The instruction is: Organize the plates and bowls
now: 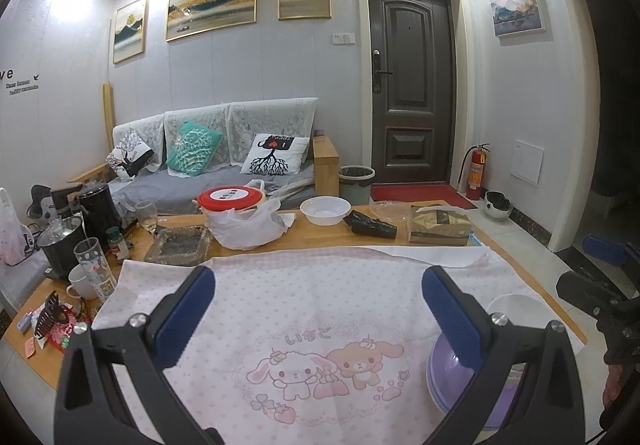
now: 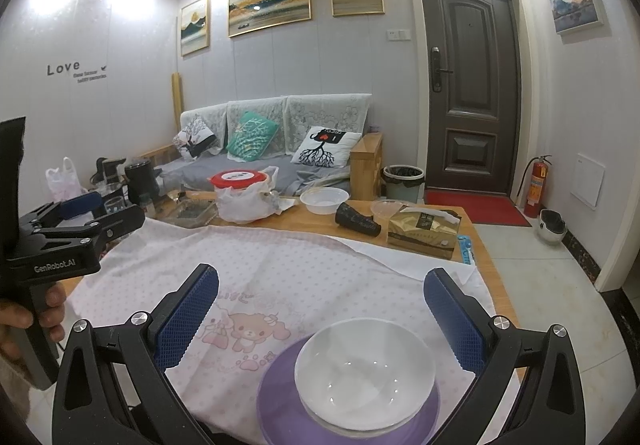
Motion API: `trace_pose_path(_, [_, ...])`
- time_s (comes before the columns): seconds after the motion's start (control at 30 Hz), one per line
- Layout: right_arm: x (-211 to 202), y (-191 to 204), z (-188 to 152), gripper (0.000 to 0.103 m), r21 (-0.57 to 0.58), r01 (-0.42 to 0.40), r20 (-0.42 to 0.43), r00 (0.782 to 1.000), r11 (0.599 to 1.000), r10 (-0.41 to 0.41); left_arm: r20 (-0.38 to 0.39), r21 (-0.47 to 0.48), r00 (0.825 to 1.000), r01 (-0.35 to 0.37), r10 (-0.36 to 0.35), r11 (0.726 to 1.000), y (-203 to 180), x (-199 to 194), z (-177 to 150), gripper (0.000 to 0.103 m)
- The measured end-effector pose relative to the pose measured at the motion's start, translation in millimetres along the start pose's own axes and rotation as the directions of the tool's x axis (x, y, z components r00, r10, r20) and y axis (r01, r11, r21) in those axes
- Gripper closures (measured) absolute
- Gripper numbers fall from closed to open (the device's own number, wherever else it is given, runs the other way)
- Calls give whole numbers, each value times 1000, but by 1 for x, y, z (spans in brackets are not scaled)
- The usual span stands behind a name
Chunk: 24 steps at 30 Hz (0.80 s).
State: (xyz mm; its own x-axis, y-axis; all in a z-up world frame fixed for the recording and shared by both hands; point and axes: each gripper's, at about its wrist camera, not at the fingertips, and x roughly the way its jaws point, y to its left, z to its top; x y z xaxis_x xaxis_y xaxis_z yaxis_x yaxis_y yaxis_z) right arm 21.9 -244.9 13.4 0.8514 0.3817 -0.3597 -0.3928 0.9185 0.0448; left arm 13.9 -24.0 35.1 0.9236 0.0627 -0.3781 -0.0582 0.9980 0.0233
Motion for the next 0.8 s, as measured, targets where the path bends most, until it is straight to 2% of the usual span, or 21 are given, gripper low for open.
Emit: trace_pose_path(0.8, [0,0,1,1,2,-1,-1,1000,1000,1,8,-2,1000,4,-4,1000,1,-2,-1,0])
